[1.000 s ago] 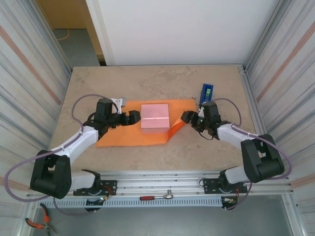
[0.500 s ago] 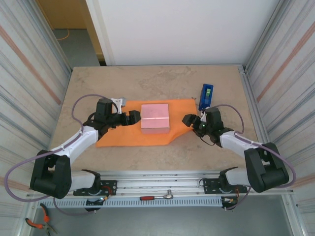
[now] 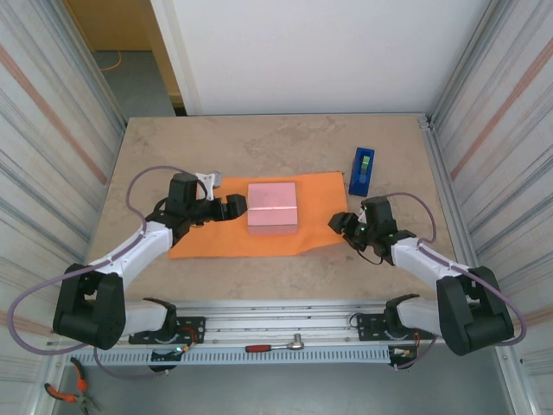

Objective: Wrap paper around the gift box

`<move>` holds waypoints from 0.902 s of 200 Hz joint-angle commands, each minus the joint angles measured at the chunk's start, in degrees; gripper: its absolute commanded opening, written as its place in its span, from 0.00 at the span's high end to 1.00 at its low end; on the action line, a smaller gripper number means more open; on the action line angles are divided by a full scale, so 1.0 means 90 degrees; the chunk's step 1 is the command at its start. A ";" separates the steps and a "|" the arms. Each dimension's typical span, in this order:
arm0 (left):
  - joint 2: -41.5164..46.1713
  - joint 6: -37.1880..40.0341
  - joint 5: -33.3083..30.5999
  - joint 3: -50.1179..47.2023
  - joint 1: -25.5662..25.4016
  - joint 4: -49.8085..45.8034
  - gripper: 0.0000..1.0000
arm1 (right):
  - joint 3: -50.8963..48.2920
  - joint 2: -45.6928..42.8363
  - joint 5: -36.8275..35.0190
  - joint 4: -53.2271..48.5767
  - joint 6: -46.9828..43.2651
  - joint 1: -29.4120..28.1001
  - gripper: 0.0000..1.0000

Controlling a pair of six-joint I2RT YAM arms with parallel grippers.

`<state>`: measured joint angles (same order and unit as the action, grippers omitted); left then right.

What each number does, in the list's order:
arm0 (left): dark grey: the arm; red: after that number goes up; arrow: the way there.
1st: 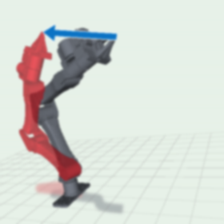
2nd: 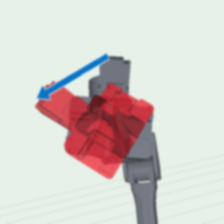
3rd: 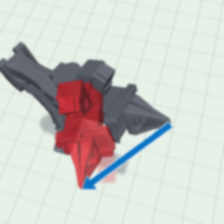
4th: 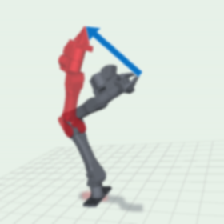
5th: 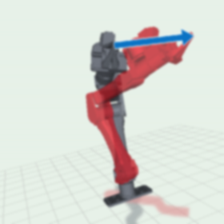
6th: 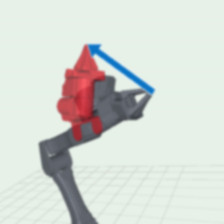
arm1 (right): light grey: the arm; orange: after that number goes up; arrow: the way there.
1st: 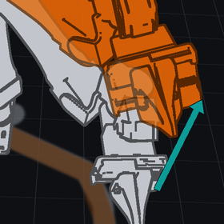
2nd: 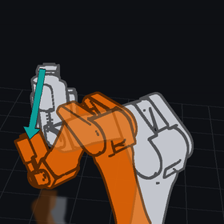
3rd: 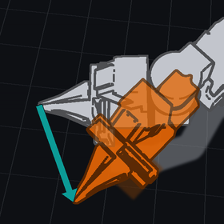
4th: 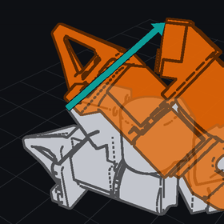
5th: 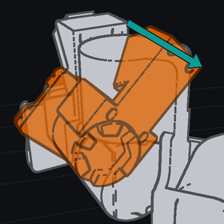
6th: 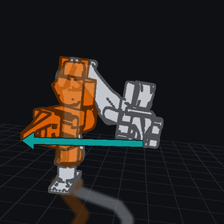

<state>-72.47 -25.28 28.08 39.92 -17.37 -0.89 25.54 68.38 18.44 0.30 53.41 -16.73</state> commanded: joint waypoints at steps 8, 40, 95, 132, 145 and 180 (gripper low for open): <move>-0.0014 0.0130 0.0123 0.0303 -0.0035 -0.0173 0.10 | 0.0136 -0.0414 -0.0230 -0.0836 -0.0241 0.0043 0.48; -0.0075 0.0062 0.0234 0.0560 -0.0043 -0.0309 0.10 | 0.0448 -0.0549 -0.0195 -0.1271 -0.0435 0.0016 0.61; -0.0397 -0.0022 0.0341 0.1105 -0.0273 -0.0549 0.11 | 0.1149 -0.0316 -0.0076 -0.1371 -0.0805 -0.0639 1.00; -0.0733 -0.0072 0.0152 0.1680 -0.0656 -0.0869 0.12 | 0.1798 -0.0043 -0.0034 -0.1377 -0.1316 -0.1520 1.00; -0.0863 -0.0174 0.0099 0.1857 -0.0759 -0.0872 0.12 | 0.1944 0.0065 0.0043 -0.1316 -0.1468 -0.1741 1.00; -0.1361 -0.0289 -0.0045 0.2419 -0.1044 -0.0876 0.12 | 0.2228 0.0406 0.0250 -0.1190 -0.1652 -0.2111 1.00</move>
<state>-82.39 -26.68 28.88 57.69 -25.30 -7.57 43.42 70.08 18.96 -10.68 41.78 -34.13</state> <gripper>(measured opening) 0.878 0.062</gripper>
